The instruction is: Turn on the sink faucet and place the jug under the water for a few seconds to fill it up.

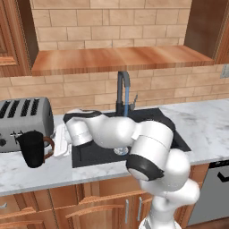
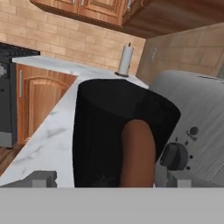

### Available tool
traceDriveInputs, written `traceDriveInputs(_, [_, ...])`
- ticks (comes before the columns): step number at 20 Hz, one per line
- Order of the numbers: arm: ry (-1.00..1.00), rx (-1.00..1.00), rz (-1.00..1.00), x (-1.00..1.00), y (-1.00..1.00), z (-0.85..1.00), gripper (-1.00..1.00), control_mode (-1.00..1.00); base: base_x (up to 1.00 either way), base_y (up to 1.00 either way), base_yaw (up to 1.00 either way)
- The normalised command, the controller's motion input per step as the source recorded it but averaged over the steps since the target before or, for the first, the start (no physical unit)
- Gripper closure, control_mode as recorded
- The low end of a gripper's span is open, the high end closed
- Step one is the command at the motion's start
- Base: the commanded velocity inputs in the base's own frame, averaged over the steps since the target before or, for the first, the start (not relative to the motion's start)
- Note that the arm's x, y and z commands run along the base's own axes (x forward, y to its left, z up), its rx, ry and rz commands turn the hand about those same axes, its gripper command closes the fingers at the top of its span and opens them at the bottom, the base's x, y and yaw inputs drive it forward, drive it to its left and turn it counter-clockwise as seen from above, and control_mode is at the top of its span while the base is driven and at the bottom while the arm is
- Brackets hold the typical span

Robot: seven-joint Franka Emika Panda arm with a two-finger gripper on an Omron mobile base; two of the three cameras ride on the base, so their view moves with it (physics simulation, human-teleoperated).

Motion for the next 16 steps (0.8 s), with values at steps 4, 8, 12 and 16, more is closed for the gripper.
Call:
traceDriveInputs(4, [0.00, 0.00, 0.00, 0.10, 0.01, -0.05, -1.00, -1.00, 0.00, 0.00, 0.00])
traceDriveInputs(8, [0.00, 0.00, 0.00, 0.12, 0.00, -0.10, -1.00, -1.00, 0.00, 0.00, 0.00])
traceDriveInputs(12, [0.00, 0.00, 0.00, 0.19, 0.00, -0.13, -1.00, -1.00, 0.00, 0.00, 0.00])
traceDriveInputs(16, [0.00, 0.00, 0.01, 0.16, 0.01, -0.22, -1.00, -1.00, 0.00, 0.00, 0.00])
